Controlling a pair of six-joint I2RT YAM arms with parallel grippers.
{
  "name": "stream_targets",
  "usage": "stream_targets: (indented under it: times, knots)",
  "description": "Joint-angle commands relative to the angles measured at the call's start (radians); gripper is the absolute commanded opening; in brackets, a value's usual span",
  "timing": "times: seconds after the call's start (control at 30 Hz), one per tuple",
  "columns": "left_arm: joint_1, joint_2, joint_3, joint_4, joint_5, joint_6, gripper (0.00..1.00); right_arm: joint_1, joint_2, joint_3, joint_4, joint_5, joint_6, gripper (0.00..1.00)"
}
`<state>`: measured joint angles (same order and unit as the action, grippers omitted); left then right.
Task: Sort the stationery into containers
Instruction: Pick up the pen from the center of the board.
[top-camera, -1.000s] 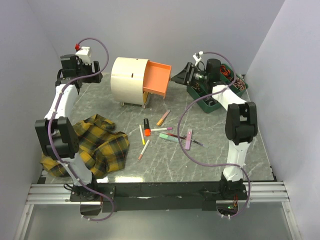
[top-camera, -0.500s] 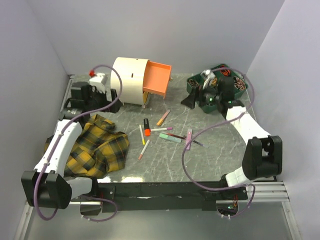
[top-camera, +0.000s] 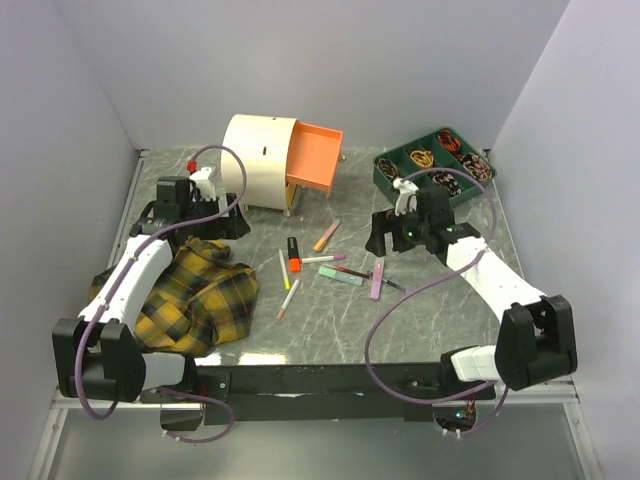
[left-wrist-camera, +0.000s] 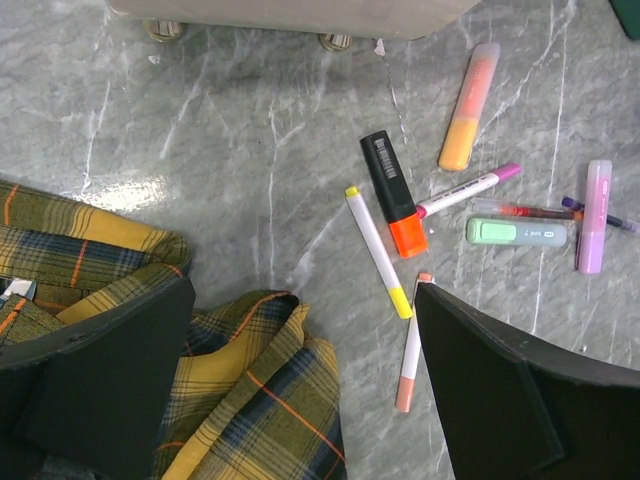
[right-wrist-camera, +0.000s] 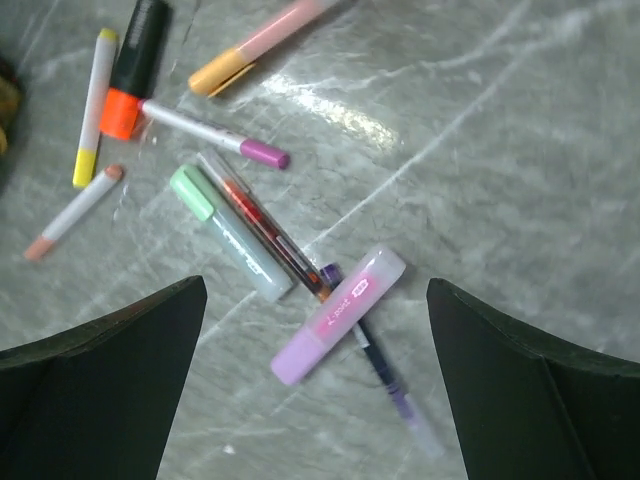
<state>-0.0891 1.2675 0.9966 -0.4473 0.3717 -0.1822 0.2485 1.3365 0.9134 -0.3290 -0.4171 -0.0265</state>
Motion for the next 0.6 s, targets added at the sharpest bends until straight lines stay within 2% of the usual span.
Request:
stream_targets:
  times: [0.0,0.1,0.2,0.23,0.33,0.57]
  knots:
    - [0.002,-0.011,0.007,0.041,-0.011,-0.026,0.99,0.014,-0.074,-0.077,-0.003,0.150,0.264,1.00]
    - [0.002,-0.028,0.004,0.030,-0.019,-0.022,0.99,0.002,-0.050,-0.107,-0.008,0.178,0.327,1.00]
    - [0.002,-0.025,-0.003,0.032,-0.028,-0.020,0.99,-0.006,0.001,-0.094,-0.022,0.184,0.361,0.85]
    - [0.003,-0.023,-0.004,0.035,-0.031,-0.022,0.99,-0.006,0.010,-0.093,-0.019,0.181,0.375,0.76]
    - [0.015,-0.023,-0.012,0.039,-0.034,-0.028,0.99,-0.006,0.052,-0.090,0.011,0.176,0.422,0.69]
    - [0.029,-0.031,-0.033,0.036,-0.034,-0.026,1.00,0.028,0.154,-0.058,0.041,0.184,0.482,0.66]
